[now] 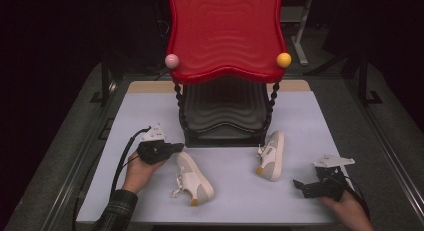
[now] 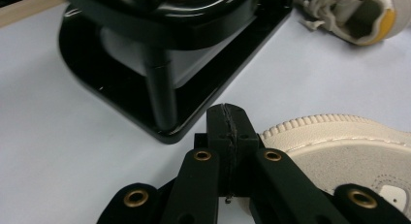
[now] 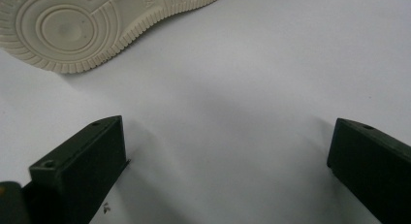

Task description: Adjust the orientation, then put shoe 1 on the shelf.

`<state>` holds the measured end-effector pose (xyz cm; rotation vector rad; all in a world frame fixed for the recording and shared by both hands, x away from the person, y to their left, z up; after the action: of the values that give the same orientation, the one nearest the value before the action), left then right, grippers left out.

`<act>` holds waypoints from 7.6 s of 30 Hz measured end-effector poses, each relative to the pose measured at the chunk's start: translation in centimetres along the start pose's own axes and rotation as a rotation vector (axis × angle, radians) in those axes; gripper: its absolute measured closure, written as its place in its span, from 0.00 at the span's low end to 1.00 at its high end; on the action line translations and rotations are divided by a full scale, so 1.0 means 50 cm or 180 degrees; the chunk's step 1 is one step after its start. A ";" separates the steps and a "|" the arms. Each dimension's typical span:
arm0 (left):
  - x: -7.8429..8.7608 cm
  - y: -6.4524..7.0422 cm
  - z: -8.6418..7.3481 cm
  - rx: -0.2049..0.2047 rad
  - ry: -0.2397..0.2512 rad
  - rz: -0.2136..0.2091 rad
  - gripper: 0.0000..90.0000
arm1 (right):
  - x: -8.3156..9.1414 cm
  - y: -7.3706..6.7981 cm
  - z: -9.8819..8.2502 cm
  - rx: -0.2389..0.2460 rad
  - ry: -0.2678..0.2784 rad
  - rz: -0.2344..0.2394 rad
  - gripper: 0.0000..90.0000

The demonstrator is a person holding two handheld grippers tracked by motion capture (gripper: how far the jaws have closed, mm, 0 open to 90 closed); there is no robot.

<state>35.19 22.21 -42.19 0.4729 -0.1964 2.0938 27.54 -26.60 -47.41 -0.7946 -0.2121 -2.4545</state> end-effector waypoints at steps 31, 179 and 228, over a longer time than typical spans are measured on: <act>0.073 0.132 -0.023 0.0039 -0.0053 -0.0552 1.00 | 0.000 0.000 0.000 0.0003 -0.0004 0.0000 0.00; -0.105 0.251 0.272 -0.0742 -0.0217 -0.1124 0.87 | 0.000 0.000 0.000 0.0002 0.0007 0.0002 0.00; -0.087 0.132 0.295 -0.0572 0.0162 -0.0391 0.72 | 0.049 -0.026 0.087 -0.0137 0.0117 0.0259 0.52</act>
<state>35.45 10.55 -30.21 0.3156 -0.3148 1.9451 27.32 -25.30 -42.44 -0.7607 -0.1114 -2.4021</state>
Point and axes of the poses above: each handheld gripper's, and its own axes: x roughly backward along the jaws, z roughly out of its top, y roughly to its right, the point moved 2 cm from there along -x, roughly forward along the jaws, and after that the axes turned 11 degrees about y, right-handed, at the moved point
